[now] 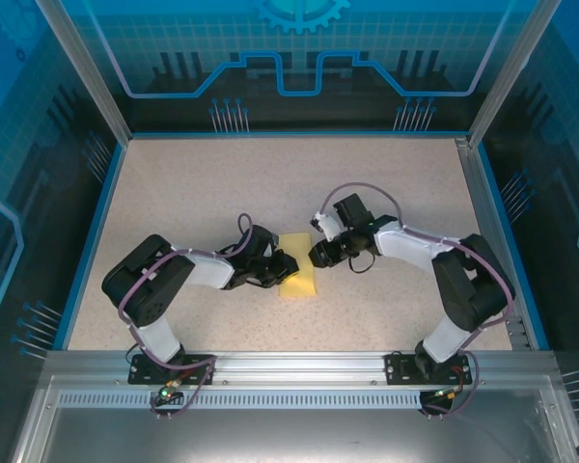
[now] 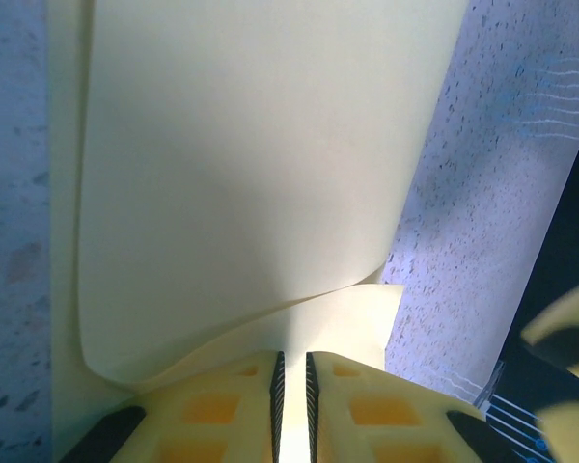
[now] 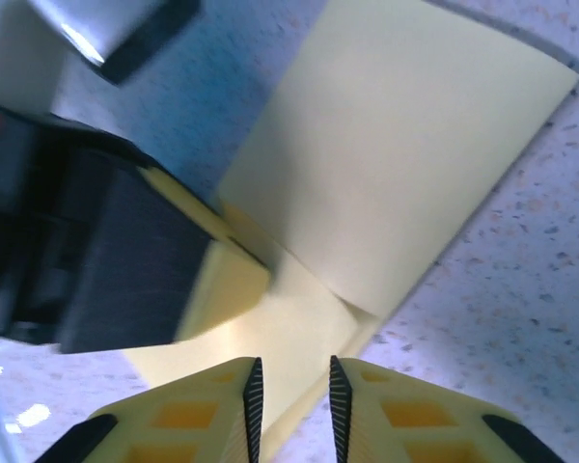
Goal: Fold a paper plane with a square sheet of paper (pick it up from the middle)
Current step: Fold the triangle a second time at the center of the table.
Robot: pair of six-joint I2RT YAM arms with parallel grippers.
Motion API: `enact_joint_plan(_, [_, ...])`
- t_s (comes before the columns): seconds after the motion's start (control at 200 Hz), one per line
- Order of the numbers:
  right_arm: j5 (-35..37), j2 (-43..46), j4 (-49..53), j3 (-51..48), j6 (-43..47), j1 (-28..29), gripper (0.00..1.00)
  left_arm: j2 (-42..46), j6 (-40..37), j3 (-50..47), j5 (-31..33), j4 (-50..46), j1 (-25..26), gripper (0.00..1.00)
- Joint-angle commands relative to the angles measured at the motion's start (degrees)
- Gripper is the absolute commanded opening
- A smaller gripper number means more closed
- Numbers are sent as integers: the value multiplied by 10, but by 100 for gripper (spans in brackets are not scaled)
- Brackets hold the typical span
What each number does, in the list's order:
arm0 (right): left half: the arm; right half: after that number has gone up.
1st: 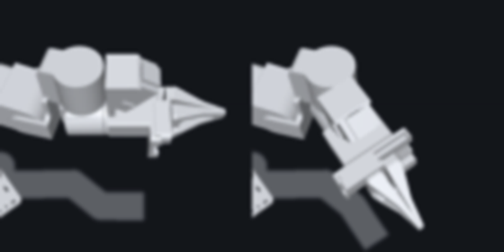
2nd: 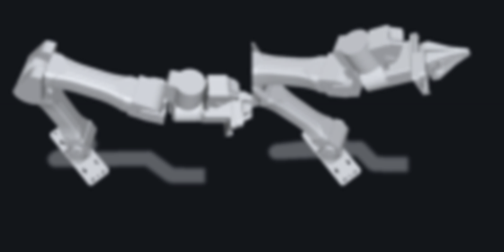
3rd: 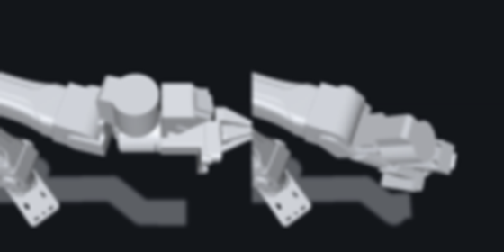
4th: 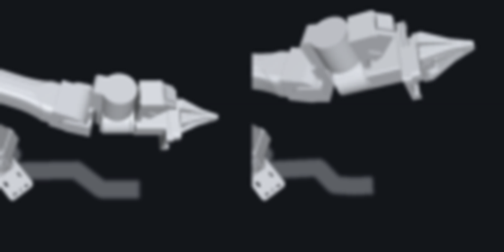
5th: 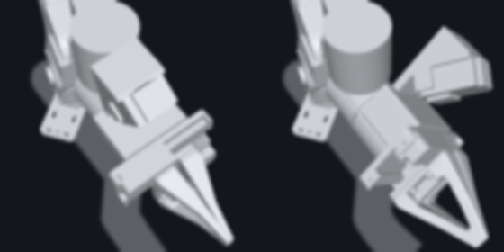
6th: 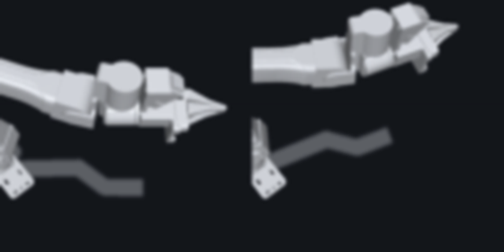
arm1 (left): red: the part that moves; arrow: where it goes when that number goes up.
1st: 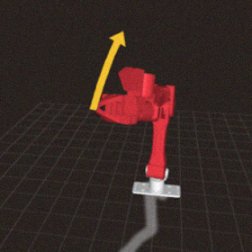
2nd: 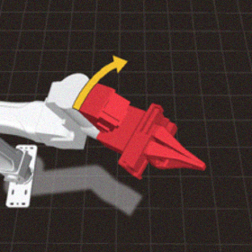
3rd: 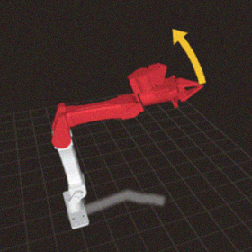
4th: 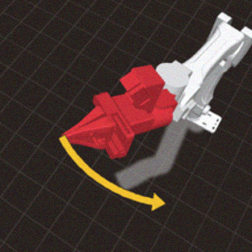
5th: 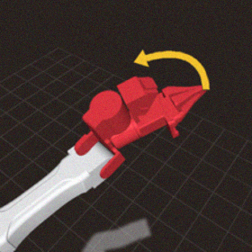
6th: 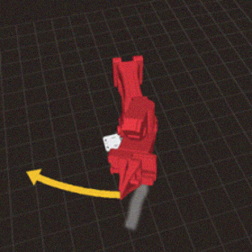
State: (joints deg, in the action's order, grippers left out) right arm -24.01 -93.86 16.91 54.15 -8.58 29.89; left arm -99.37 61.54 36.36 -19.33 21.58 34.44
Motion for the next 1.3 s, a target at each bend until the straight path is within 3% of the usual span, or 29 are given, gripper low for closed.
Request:
enact_joint_plan(0.0, [-98, 6, 11, -9, -42, 3, 20, -5, -17, -21, 27, -68, 0, 19])
enact_joint_plan(0.145, [-153, -4, -5, -18, -84, 35, 15, 0, -21, -18, 26, -73, -1, 19])
enact_joint_plan(0.425, [-93, -56, 40, 18, -105, 77, 12, -2, -24, -12, 25, -75, 0, 19])
enact_joint_plan(1.295, [-20, -128, 69, 9, -108, 50, 10, -14, -24, -11, 30, -74, 0, 19])
